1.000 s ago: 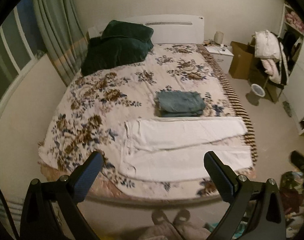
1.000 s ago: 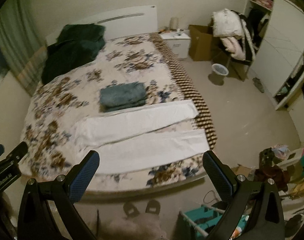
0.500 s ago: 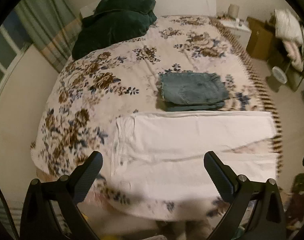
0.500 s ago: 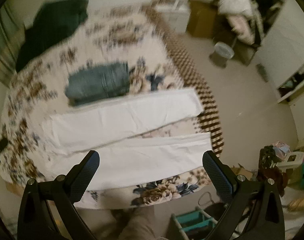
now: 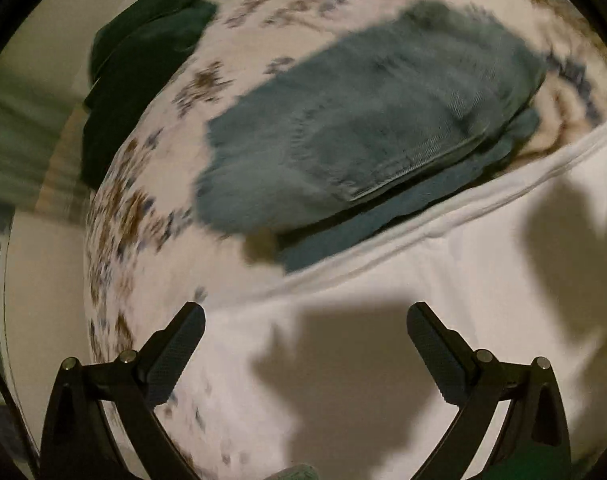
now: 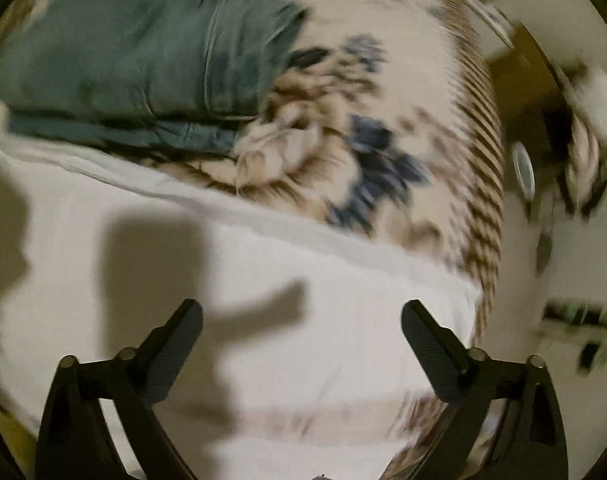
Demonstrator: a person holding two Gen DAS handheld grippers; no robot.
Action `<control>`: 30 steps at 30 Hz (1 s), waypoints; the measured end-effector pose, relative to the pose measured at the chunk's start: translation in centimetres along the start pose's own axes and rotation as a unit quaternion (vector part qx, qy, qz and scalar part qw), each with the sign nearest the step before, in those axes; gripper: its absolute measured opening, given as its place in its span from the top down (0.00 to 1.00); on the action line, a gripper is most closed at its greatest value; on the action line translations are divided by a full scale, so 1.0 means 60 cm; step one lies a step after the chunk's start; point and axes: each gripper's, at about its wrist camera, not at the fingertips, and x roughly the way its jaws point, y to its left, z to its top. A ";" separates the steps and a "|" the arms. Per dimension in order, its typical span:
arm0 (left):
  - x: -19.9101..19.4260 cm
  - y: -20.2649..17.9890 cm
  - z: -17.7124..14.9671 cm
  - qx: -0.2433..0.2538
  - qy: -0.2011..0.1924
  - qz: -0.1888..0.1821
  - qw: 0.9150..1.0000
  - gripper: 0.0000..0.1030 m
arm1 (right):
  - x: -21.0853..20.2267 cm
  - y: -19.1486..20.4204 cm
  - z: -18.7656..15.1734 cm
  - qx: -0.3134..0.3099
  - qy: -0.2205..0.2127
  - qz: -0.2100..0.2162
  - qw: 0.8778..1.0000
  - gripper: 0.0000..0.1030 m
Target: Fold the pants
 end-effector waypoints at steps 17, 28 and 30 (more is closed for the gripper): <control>0.163 0.119 -0.025 0.005 0.044 -0.042 0.998 0.00 | 0.159 0.071 0.076 -0.194 0.039 -0.006 0.980 0.68; 0.203 0.070 -0.020 0.121 0.030 -0.197 0.972 0.90 | 0.142 0.015 0.067 -0.107 0.006 0.007 0.994 0.94; 0.181 0.066 -0.027 0.121 0.007 -0.178 0.976 0.95 | 0.128 0.001 0.056 -0.094 -0.008 0.001 0.996 0.95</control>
